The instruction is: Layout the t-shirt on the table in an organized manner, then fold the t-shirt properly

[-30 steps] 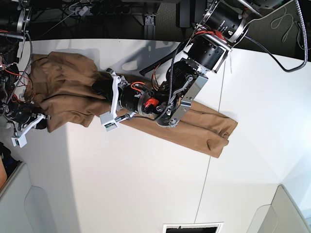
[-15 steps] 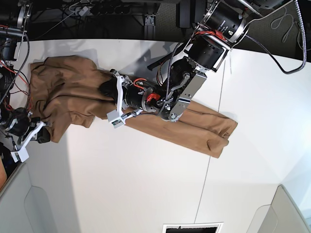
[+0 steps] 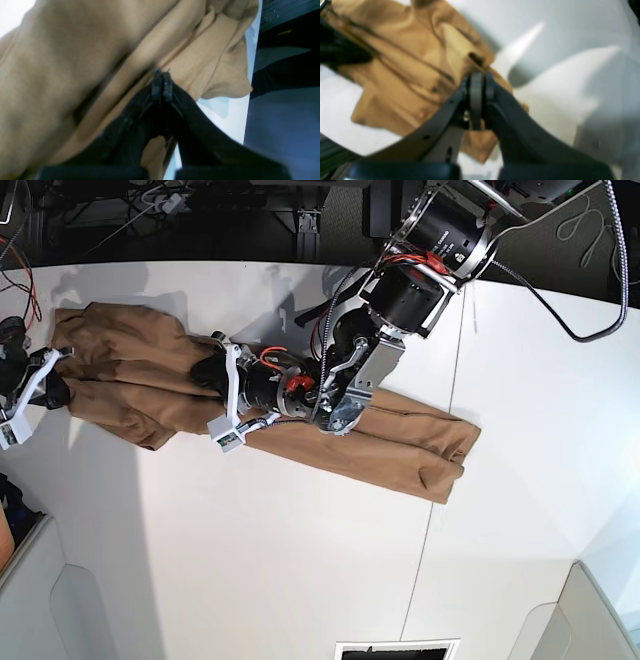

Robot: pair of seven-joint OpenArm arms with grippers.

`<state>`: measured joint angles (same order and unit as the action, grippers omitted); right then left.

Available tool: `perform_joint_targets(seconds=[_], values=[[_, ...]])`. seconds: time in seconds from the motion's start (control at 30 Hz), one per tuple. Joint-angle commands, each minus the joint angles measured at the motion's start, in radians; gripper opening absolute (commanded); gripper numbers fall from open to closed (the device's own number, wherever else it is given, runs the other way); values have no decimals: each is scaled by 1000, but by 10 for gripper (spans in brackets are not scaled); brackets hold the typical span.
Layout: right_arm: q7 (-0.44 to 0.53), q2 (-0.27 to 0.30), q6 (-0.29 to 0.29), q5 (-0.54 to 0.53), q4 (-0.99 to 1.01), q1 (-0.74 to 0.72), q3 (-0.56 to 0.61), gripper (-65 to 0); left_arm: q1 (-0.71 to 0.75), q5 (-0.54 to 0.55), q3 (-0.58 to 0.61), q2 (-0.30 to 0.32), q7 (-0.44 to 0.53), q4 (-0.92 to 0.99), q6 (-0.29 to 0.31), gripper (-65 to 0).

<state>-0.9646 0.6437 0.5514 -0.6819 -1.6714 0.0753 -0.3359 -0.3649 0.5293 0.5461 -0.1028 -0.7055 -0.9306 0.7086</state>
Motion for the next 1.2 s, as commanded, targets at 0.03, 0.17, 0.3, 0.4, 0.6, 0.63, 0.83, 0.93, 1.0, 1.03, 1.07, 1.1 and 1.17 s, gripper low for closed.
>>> perform_joint_targets(seconds=[0.03, 0.17, 0.3, 0.4, 0.6, 0.63, 0.83, 0.93, 1.0, 1.03, 1.07, 1.1, 1.17], values=[[-3, 24, 5, -15, -15, 27, -35, -650, -23, -32, -11, -5, -16, -2, -10, -650], [-5, 24, 3, -15, -14, 89, -47, -650, -28, 2, -71, -5, -21, -2, -10, -650], [-9, 23, 0, -14, -7, 105, -46, -519, -34, 81, -138, -6, -50, -4, -10, -650], [3, 22, -3, -18, -7, 105, -47, -414, -43, 168, -188, -5, -115, -6, -10, -625], [57, 20, -5, -18, -8, 98, -47, -414, -60, 415, -253, -5, -315, -60, -10, -539], [58, 19, -5, -18, -10, 96, -47, -414, -60, 435, -255, -5, -339, -85, -10, -539], [59, -2, -5, -17, -12, 64, -47, -414, -65, 461, -255, 11, -424, -230, -10, -539], [59, -19, -5, -18, -12, 64, -47, -414, -76, 444, -259, 69, -402, -252, -10, -532], [64, -31, -5, -18, -12, 63, -47, -414, -90, 415, -276, 126, -367, -252, -10, -491], [71, -37, -5, -17, -12, 63, -47, -414, -100, 408, -292, 159, -350, -252, -10, -465], [74, -43, -5, -17, -12, 63, -47, -415, -107, 405, -314, 195, -335, -252, -10, -439], [75, -49, -5, -17, -12, 63, -47, -416, -114, 405, -341, 229, -320, -252, -10, -414], [79, -61, -5, -18, -12, 63, -47, -458, -121, 406, -410, 294, -298, -252, -10, -391]])
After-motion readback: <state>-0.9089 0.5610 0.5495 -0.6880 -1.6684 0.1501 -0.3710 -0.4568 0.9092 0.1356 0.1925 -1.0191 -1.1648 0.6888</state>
